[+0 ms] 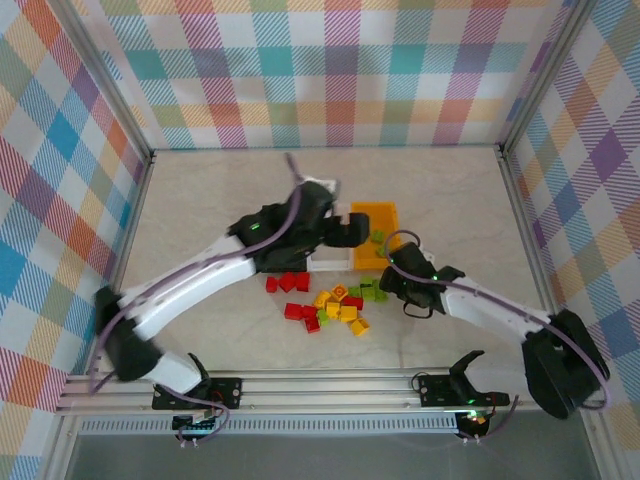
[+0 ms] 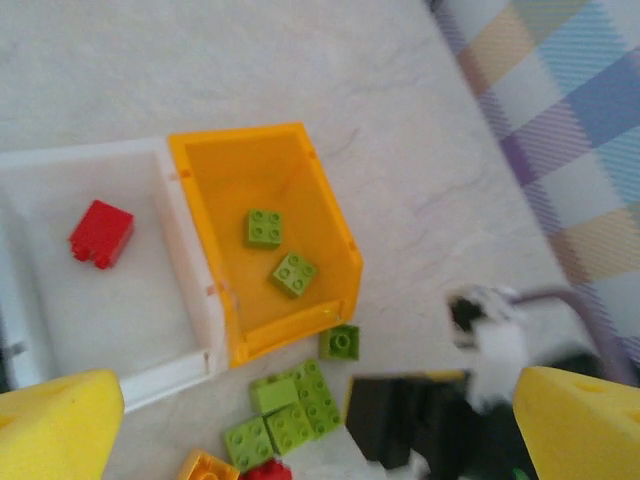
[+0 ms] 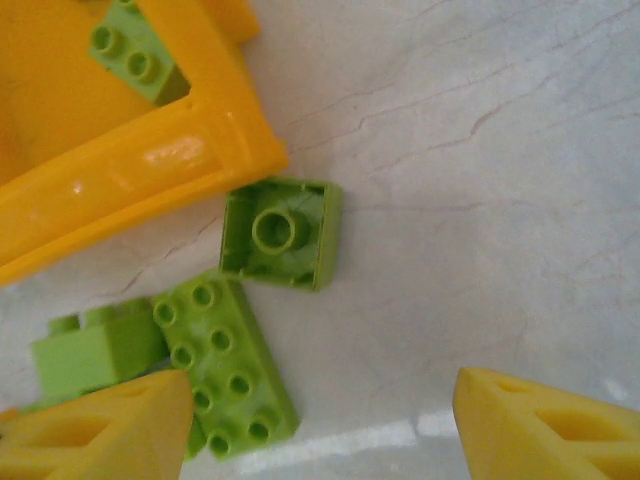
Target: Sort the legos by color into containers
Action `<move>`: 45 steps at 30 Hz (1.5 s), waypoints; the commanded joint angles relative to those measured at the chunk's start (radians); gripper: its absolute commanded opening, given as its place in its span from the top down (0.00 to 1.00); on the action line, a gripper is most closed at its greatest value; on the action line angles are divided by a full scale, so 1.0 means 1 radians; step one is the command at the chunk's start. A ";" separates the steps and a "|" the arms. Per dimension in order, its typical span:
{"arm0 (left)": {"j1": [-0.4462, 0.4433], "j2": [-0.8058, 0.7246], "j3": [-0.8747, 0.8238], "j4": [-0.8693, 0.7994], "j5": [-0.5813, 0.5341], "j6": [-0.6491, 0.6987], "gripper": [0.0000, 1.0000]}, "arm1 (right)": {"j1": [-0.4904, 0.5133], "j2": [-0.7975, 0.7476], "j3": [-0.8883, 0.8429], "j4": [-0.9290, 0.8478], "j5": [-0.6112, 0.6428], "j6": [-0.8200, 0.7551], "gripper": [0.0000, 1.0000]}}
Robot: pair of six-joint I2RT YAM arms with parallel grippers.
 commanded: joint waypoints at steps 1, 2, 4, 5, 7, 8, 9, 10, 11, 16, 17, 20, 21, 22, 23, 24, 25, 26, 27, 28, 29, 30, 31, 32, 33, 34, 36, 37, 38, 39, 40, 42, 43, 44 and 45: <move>-0.011 -0.158 -0.225 0.035 -0.052 -0.050 0.00 | -0.021 0.066 0.056 0.069 -0.017 -0.036 0.30; -0.013 -0.221 -0.287 0.034 -0.063 -0.066 0.00 | -0.029 0.088 0.062 0.084 -0.018 -0.039 0.30; -0.016 -0.328 -0.393 0.019 -0.077 -0.096 0.00 | -0.041 0.131 0.083 0.087 -0.022 -0.041 0.31; -0.018 -0.376 -0.439 0.005 -0.086 -0.112 0.00 | -0.044 0.153 0.092 0.092 -0.023 -0.045 0.31; -0.020 -0.458 -0.509 -0.021 -0.097 -0.141 0.00 | -0.048 0.189 0.116 0.082 -0.017 -0.045 0.33; -0.020 -0.495 -0.538 -0.039 -0.106 -0.152 0.00 | -0.051 0.206 0.124 0.080 -0.014 -0.046 0.34; -0.020 -0.523 -0.559 -0.053 -0.112 -0.162 0.00 | -0.052 0.217 0.131 0.075 -0.012 -0.046 0.35; -0.021 -0.554 -0.579 -0.066 -0.118 -0.171 0.00 | -0.055 0.232 0.139 0.063 -0.006 -0.042 0.36; -0.021 -0.580 -0.598 -0.081 -0.125 -0.180 0.00 | -0.056 0.243 0.142 0.057 -0.001 -0.040 0.37; -0.021 -0.674 -0.654 -0.126 -0.145 -0.209 0.00 | -0.061 0.260 0.118 0.055 0.015 -0.027 0.45; -0.021 -0.686 -0.662 -0.128 -0.146 -0.211 0.00 | -0.062 0.258 0.110 0.058 0.015 -0.028 0.48; -0.022 -0.694 -0.675 -0.136 -0.153 -0.215 0.00 | -0.064 0.247 0.095 0.060 0.019 -0.035 0.58; -0.021 -0.693 -0.677 -0.139 -0.155 -0.215 0.00 | -0.063 0.240 0.089 0.059 0.022 -0.038 0.61; -0.021 -0.693 -0.680 -0.143 -0.158 -0.215 0.00 | -0.063 0.225 0.081 0.058 0.021 -0.044 0.64; -0.021 -0.694 -0.682 -0.144 -0.157 -0.215 0.00 | -0.064 0.207 0.073 0.057 0.019 -0.052 0.66; -0.021 -0.696 -0.685 -0.144 -0.159 -0.215 0.00 | -0.063 0.186 0.065 0.053 0.017 -0.057 0.68; -0.021 -0.700 -0.688 -0.146 -0.164 -0.216 0.00 | -0.063 0.154 0.054 0.050 0.012 -0.062 0.70; -0.021 -0.705 -0.692 -0.149 -0.171 -0.217 0.00 | -0.060 0.120 0.040 0.044 0.000 -0.069 0.71; -0.021 -0.712 -0.695 -0.150 -0.175 -0.215 0.00 | -0.055 0.085 0.030 0.036 -0.009 -0.075 0.72; -0.021 -0.717 -0.697 -0.153 -0.181 -0.217 0.00 | -0.046 0.040 0.016 0.025 -0.014 -0.081 0.72; -0.021 -0.723 -0.700 -0.155 -0.188 -0.215 0.00 | -0.037 -0.007 0.009 0.007 -0.026 -0.088 0.73; -0.021 -0.727 -0.703 -0.157 -0.192 -0.215 0.00 | -0.026 -0.045 0.007 -0.005 -0.038 -0.095 0.73; -0.021 -0.731 -0.707 -0.159 -0.195 -0.215 0.00 | -0.011 -0.092 0.009 -0.018 -0.051 -0.102 0.73; -0.021 -0.733 -0.711 -0.161 -0.196 -0.215 0.00 | 0.001 -0.129 0.018 -0.029 -0.066 -0.112 0.73; -0.021 -0.734 -0.717 -0.161 -0.197 -0.215 0.00 | 0.007 -0.156 0.034 -0.032 -0.079 -0.124 0.73; -0.021 -0.734 -0.721 -0.160 -0.198 -0.216 0.00 | 0.008 -0.165 0.056 -0.035 -0.093 -0.136 0.73; -0.021 -0.736 -0.730 -0.154 -0.193 -0.216 0.00 | 0.008 -0.134 0.125 -0.048 -0.095 -0.164 0.72; -0.021 -0.736 -0.732 -0.149 -0.185 -0.214 0.00 | 0.006 -0.097 0.167 -0.046 -0.092 -0.180 0.72; -0.021 -0.735 -0.734 -0.149 -0.183 -0.212 0.00 | 0.003 -0.048 0.214 -0.046 -0.084 -0.196 0.71; -0.021 -0.734 -0.735 -0.150 -0.183 -0.211 0.00 | -0.002 -0.001 0.252 -0.048 -0.074 -0.203 0.71; -0.021 -0.734 -0.737 -0.153 -0.188 -0.209 0.00 | -0.015 0.053 0.291 -0.037 -0.066 -0.209 0.71; -0.021 -0.737 -0.742 -0.158 -0.192 -0.209 0.00 | -0.045 0.141 0.354 -0.019 -0.064 -0.210 0.70; -0.021 -0.740 -0.747 -0.160 -0.189 -0.210 0.00 | -0.060 0.183 0.386 -0.005 -0.063 -0.215 0.70; -0.021 -0.745 -0.750 -0.160 -0.185 -0.209 0.00 | -0.073 0.221 0.419 -0.005 -0.060 -0.219 0.69; -0.021 -0.747 -0.756 -0.161 -0.183 -0.209 0.00 | -0.082 0.252 0.448 -0.006 -0.062 -0.222 0.69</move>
